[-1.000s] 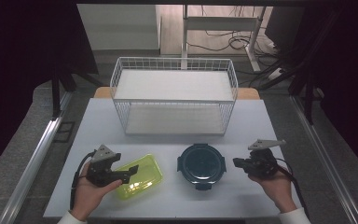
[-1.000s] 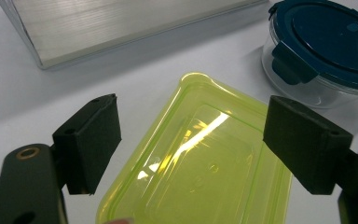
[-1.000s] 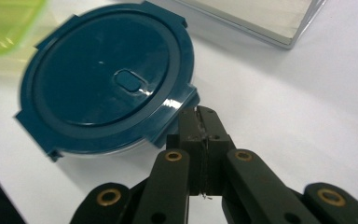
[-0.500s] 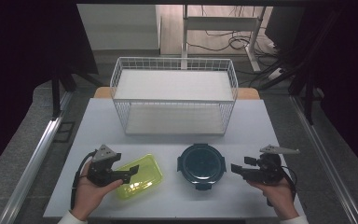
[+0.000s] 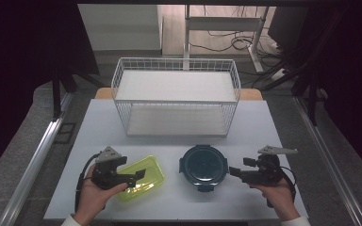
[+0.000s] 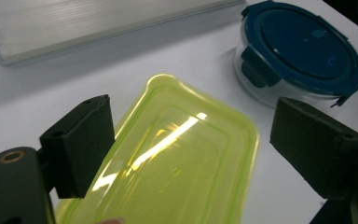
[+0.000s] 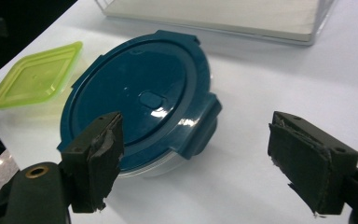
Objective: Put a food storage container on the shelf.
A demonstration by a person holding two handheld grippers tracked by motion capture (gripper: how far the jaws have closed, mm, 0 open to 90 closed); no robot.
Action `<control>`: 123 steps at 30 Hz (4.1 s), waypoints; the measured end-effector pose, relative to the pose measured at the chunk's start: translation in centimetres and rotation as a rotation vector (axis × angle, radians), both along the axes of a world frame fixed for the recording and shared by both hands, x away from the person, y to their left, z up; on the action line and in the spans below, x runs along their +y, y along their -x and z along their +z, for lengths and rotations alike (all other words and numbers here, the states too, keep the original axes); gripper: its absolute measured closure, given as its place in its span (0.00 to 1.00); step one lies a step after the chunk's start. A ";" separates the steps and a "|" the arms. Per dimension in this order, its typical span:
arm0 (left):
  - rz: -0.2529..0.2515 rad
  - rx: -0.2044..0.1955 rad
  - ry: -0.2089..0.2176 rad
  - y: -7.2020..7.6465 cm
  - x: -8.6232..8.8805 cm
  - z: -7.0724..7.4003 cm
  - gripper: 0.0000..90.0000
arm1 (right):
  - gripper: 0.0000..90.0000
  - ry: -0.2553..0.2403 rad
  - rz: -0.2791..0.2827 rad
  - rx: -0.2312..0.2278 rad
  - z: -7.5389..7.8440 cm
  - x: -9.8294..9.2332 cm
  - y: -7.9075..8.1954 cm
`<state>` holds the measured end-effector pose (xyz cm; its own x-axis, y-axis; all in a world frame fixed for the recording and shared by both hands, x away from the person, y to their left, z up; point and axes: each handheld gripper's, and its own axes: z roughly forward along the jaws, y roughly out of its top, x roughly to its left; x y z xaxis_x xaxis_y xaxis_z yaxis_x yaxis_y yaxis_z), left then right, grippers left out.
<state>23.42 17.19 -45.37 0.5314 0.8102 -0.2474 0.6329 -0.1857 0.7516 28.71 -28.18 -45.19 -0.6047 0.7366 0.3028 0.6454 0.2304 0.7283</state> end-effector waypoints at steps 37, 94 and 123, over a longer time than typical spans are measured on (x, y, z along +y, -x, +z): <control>-0.183 0.300 0.167 -8.1 -9.9 -1.0 0.15 | 0.18 -0.080 0.015 0.115 -0.7 2.2 -1.8; -0.218 0.480 0.223 -9.1 -12.3 -4.3 0.30 | 0.36 -0.214 -0.052 0.430 -4.1 2.8 -3.9; -0.221 0.380 0.230 -7.0 -11.9 -2.3 0.41 | 0.43 -0.224 -0.046 0.309 -1.8 2.5 -1.6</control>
<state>30.38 5.30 -47.70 0.5218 0.5898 -0.6164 0.8344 -0.2024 0.5127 30.31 -25.69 -46.97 -0.4274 0.6557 0.6224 0.8484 0.0530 0.5268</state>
